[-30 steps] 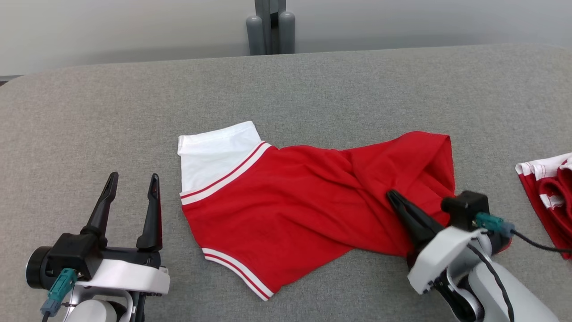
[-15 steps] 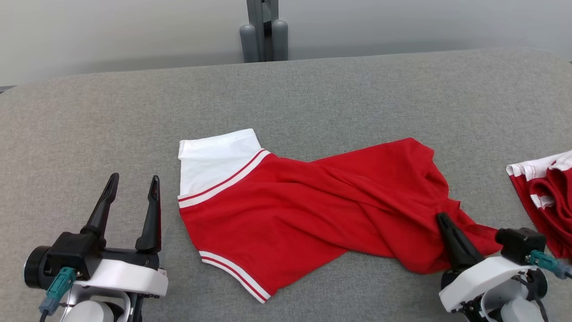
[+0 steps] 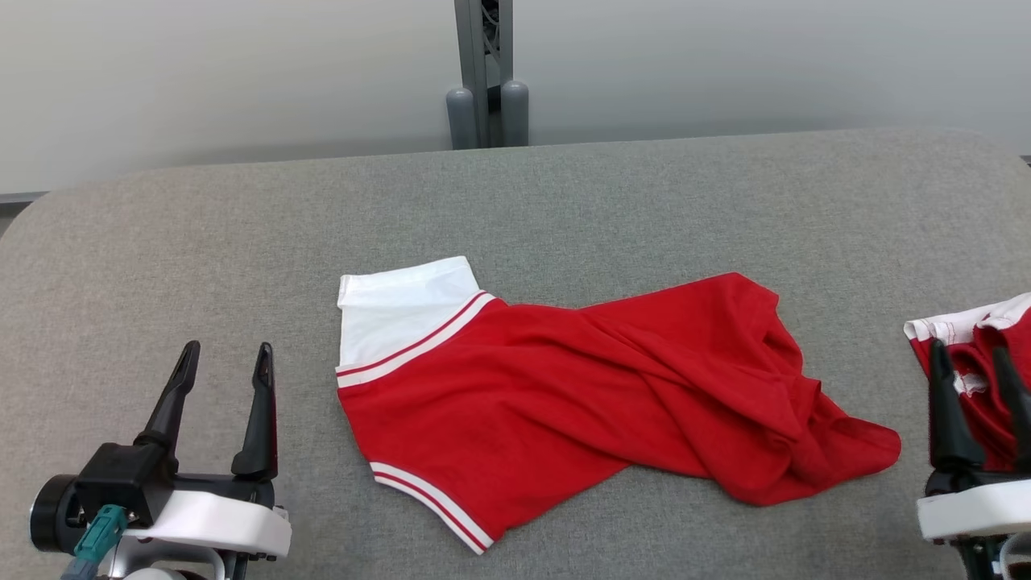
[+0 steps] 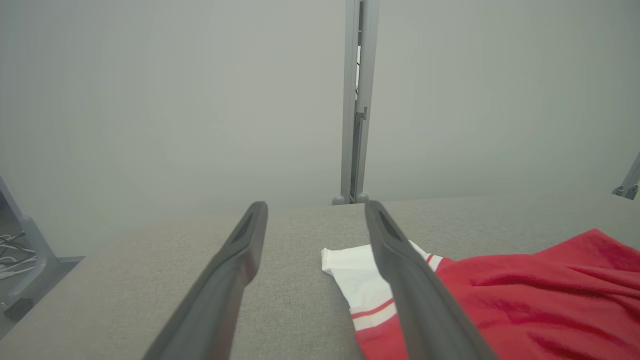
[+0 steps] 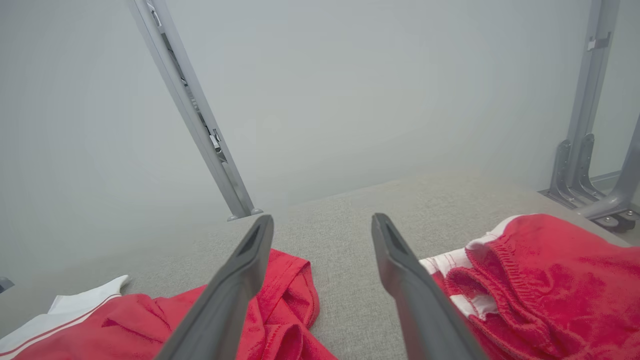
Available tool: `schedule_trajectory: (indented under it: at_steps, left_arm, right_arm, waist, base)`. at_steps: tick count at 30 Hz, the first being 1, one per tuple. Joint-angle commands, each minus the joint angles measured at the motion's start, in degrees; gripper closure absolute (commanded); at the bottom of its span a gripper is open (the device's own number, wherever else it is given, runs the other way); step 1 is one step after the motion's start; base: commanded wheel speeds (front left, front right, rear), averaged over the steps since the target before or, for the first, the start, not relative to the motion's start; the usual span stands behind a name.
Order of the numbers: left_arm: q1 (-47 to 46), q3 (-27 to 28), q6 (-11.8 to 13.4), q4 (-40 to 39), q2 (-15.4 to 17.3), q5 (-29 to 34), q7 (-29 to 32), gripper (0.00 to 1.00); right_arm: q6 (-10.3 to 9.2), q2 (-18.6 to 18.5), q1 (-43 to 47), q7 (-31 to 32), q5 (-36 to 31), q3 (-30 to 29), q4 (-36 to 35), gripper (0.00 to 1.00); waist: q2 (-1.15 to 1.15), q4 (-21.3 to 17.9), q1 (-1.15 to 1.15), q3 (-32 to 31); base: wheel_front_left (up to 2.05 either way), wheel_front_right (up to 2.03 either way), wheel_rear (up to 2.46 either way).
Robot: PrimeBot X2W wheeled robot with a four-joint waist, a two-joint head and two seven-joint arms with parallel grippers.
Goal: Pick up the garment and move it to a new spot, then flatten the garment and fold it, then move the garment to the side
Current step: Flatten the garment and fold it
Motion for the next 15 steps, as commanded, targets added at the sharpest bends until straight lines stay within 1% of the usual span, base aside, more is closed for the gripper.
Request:
schedule_trajectory:
  at_steps: [1, 3, 5, 8, 9, 10, 11, 15]
  left_arm:
    - [0.2, 0.2, 0.5, -0.5, 0.6, 0.1, 0.2, 0.0]
    - [0.4, 0.2, 0.7, -1.1, 0.8, 0.4, 0.4, 0.0]
    - [0.5, 0.2, 1.0, -1.6, 1.0, 0.5, 0.6, 0.0]
    - [0.9, 0.2, 1.3, -2.3, 1.1, 0.7, 0.7, 0.0]
    - [0.9, 0.2, 1.3, -2.3, 1.1, 0.7, 0.7, 0.0]
    - [0.9, 0.2, 1.4, -2.6, 1.3, 0.7, 0.9, 0.0]
    - [0.9, 0.2, 1.4, -2.6, 1.3, 0.7, 0.9, 0.0]
    - [1.5, -0.1, 1.7, -3.2, 1.5, 0.8, 1.0, 0.0]
  right_arm:
    - [-0.01, 0.5, 0.2, 0.5, -2.2, -2.3, -2.3, 0.0]
    - [0.0, 1.2, -0.7, 1.7, -4.5, -4.4, -5.3, 0.0]
    - [-0.01, 1.7, -1.5, 2.9, -6.8, -4.6, -7.7, 0.0]
    - [-0.01, 2.1, -2.4, 5.1, -9.2, -1.9, -9.7, 0.0]
    - [-0.01, 2.1, -2.4, 5.1, -9.2, -1.9, -9.7, 0.0]
    - [-0.01, 2.1, -2.8, 6.3, -10.3, 0.4, -10.2, 0.0]
    - [-0.01, 2.1, -2.8, 6.3, -10.3, 0.4, -10.2, 0.0]
    - [-0.01, 2.3, -1.3, 8.3, -11.9, 5.3, -9.3, 0.0]
  waist:
    - [0.0, -0.1, 0.0, -0.7]
    - [0.0, -0.2, 0.0, -1.1]
    - [0.0, -0.3, 0.0, -1.5]
    - [0.0, -0.5, 0.0, -2.0]
    - [0.0, -0.5, 0.0, -2.0]
    - [0.0, -0.4, 0.0, -2.3]
    - [0.0, -0.4, 0.0, -2.3]
    - [0.0, -0.2, 0.0, -2.6]
  base:
    - [0.0, 0.0, 0.0]
    - [0.0, 0.0, 0.0]
    - [0.0, 0.0, 0.0]
    - [0.0, 0.0, 0.0]
    - [0.0, 0.0, 0.0]
    - [0.0, 0.0, 0.0]
    - [0.0, 0.0, 0.0]
    - [0.0, 0.0, 0.0]
